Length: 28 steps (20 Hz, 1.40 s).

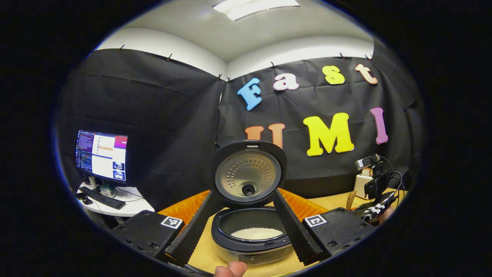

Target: Close the left gripper, press the button to open the rice cooker; take a wooden spoon from the chopstick holder with the right hand, scoop a spoonful of rice and pour it into the rice cooker, then put the wooden spoon back into the chopstick holder.

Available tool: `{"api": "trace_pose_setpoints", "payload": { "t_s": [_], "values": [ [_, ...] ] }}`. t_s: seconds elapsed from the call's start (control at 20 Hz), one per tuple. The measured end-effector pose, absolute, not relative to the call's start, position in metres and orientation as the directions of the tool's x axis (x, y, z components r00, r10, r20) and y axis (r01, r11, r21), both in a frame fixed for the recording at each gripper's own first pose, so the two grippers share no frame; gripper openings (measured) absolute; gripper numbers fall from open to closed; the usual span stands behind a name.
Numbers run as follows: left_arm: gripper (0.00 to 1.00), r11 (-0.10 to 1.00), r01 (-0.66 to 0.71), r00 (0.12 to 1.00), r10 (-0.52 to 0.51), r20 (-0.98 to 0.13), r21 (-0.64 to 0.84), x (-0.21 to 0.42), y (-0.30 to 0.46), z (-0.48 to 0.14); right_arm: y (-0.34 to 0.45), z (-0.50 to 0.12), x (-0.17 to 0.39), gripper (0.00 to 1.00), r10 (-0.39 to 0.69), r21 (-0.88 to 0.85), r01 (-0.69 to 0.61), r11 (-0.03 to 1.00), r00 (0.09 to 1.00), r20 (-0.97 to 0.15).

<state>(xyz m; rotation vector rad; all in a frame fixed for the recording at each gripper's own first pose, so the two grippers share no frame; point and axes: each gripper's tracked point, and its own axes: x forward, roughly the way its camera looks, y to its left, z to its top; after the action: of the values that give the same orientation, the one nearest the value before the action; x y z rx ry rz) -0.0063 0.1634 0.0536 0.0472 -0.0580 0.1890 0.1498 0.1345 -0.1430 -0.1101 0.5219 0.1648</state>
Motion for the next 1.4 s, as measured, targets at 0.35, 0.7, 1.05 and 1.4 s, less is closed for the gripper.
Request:
{"api": "trace_pose_setpoints", "payload": {
  "t_s": [0.35,0.7,1.05,1.4],
  "values": [
    [0.99,0.982,-0.17,0.985,0.169,0.023,0.084,-0.004,0.161,0.043,0.168,-0.143,0.15,0.01,0.22,0.188,-0.143,0.972,0.839,-0.498],
    [0.99,0.982,-0.19,0.981,0.19,0.03,0.01,-0.004,0.165,0.045,0.17,-0.135,0.16,0.01,0.28,0.434,-0.055,0.899,0.835,-0.475],
    [0.99,0.982,-0.189,0.982,0.189,0.02,0.0,0.0,0.163,0.039,0.143,-0.127,0.162,0.01,0.359,0.713,0.025,0.7,0.852,-0.382],
    [0.99,0.981,-0.178,0.984,0.18,-0.019,0.075,0.001,0.166,0.028,0.106,-0.105,0.166,0.01,0.324,0.747,0.021,0.665,0.893,-0.314]
  ]
}}
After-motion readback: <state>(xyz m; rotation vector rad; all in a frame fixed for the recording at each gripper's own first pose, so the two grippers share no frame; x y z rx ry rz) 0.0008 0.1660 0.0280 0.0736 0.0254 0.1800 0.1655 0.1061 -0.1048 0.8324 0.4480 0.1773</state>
